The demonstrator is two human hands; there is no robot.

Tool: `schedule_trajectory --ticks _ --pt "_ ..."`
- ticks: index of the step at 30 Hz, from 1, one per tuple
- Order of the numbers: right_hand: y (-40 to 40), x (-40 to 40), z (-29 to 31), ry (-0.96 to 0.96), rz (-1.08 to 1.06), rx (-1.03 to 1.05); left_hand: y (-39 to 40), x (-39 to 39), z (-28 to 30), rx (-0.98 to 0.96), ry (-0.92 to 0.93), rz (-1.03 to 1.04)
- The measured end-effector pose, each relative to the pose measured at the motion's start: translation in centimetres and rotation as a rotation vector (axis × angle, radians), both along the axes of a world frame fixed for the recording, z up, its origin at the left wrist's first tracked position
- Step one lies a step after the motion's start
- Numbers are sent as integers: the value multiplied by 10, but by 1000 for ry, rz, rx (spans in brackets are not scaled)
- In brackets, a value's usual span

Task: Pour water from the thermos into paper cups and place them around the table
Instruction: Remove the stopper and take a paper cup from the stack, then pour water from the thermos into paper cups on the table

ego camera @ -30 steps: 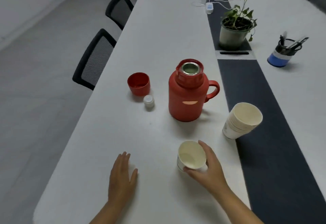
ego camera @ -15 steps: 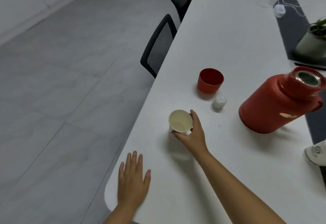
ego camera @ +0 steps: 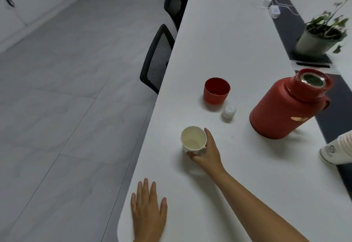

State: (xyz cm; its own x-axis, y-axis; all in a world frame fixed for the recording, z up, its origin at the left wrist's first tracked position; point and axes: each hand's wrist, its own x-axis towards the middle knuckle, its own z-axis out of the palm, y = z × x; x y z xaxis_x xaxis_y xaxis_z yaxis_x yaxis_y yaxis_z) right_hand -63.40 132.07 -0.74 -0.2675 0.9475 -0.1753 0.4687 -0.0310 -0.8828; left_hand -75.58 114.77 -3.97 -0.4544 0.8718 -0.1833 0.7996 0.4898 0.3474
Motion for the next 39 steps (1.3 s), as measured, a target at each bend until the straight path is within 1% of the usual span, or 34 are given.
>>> schedule_trajectory --ticks 1,4,7,11,13,14,16,18,21,23,24,26,28,30,32,34,35,38,39 --pt "-1 2 1 6 6 -18 1 2 4 -15 -23 25" --pt "-6 25 5 49 -30 -44 8 12 19 75 -128 48" --pt "-10 70 12 60 -184 -1 33 31 39 302 -146 -84" --pt "7 143 38 25 -425 155 87 73 72 635 -311 -272" --pt "26 177 57 -7 -492 239 119 99 87 723 -375 -357" --pt "36 192 66 -23 -516 270 133 113 93 733 -408 -378" --pt "59 216 82 -56 -554 317 161 138 99 704 -442 -389" --pt "83 233 93 -122 -558 342 186 157 101 626 -482 -382" --pt "121 247 103 -249 -422 261 221 180 102 439 -608 -370" --pt "143 254 102 -301 -309 190 244 191 100 363 -655 -352" --pt "152 257 99 -310 -265 193 255 196 102 349 -693 -345" --pt "168 260 98 -323 -247 237 276 204 108 352 -795 -379" --pt "181 260 98 -411 -219 221 293 207 109 355 -853 -383" --pt "182 257 93 -545 -140 153 302 205 106 369 -871 -356" --pt "172 255 85 -594 -131 111 306 199 105 357 -873 -388" --pt "157 256 76 -539 -178 98 304 190 104 305 -872 -451" --pt "148 256 70 -454 -209 72 300 185 103 269 -873 -475" --pt "111 256 57 -37 -298 -57 282 173 102 164 -915 -524" --pt "97 256 52 70 -333 -84 275 170 102 133 -925 -541"
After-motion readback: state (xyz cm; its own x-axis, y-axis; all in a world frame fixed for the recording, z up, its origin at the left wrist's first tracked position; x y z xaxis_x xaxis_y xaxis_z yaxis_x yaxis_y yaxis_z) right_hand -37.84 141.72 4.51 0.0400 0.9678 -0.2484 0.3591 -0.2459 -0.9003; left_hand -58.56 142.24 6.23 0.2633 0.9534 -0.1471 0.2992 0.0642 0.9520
